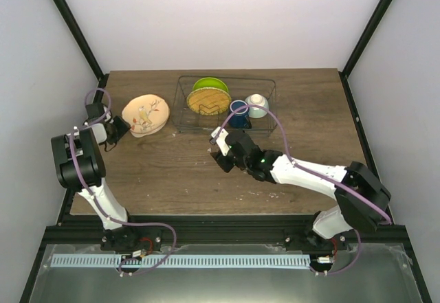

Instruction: Load the mixed dishes into the dish rack

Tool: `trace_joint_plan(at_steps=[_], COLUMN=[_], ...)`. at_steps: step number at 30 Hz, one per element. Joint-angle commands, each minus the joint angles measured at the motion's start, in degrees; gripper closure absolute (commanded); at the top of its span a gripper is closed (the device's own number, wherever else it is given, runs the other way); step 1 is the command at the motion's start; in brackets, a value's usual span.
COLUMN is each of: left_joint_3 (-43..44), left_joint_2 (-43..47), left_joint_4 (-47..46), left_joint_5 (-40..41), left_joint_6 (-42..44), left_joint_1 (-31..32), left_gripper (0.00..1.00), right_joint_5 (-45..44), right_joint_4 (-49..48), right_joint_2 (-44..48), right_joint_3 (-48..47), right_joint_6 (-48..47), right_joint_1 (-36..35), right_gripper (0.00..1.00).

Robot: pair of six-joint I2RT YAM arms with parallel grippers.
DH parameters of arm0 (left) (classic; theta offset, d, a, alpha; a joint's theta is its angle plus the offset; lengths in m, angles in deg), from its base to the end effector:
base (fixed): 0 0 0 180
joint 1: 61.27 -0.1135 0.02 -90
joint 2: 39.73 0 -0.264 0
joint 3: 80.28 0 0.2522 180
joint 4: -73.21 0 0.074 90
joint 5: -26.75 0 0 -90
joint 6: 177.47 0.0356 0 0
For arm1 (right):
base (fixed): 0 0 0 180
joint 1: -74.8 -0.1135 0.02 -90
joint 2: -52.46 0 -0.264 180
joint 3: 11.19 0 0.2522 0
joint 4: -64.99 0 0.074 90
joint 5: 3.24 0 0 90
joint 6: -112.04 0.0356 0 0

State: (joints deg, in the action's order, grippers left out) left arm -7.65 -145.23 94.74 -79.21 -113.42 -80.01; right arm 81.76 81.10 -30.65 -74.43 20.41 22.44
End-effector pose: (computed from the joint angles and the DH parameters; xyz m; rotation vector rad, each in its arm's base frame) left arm 0.3492 0.1081 0.1430 -0.8500 2.3651 -0.4019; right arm 0.1943 0.2468 0.2256 -0.9655 2.0044 0.3979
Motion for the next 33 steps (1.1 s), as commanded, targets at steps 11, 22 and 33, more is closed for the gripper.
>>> trace_joint_plan(at_steps=[11, 22, 33], left_joint_3=[2.84, 0.28, -3.79], left_joint_2=[-1.51, 2.76, 6.02], left_joint_4=[2.24, 4.21, 4.39], left_joint_5=[-0.77, 0.80, 0.56], left_joint_6=[-1.16, 0.36, 0.38], left_joint_1=[-0.68, -1.67, -2.51], left_gripper=[0.93, 0.99, 0.65], right_joint_5=[-0.85, -1.07, -0.89], right_joint_4=[0.46, 0.50, 0.32], right_joint_2=[-2.49, -2.67, -2.76], right_joint_3=[-3.52, -3.28, -3.17], right_joint_6=[-0.04, -0.13, -0.33], right_joint_1=[-1.36, -1.77, -2.02], right_gripper=[0.53, 0.53, 0.53])
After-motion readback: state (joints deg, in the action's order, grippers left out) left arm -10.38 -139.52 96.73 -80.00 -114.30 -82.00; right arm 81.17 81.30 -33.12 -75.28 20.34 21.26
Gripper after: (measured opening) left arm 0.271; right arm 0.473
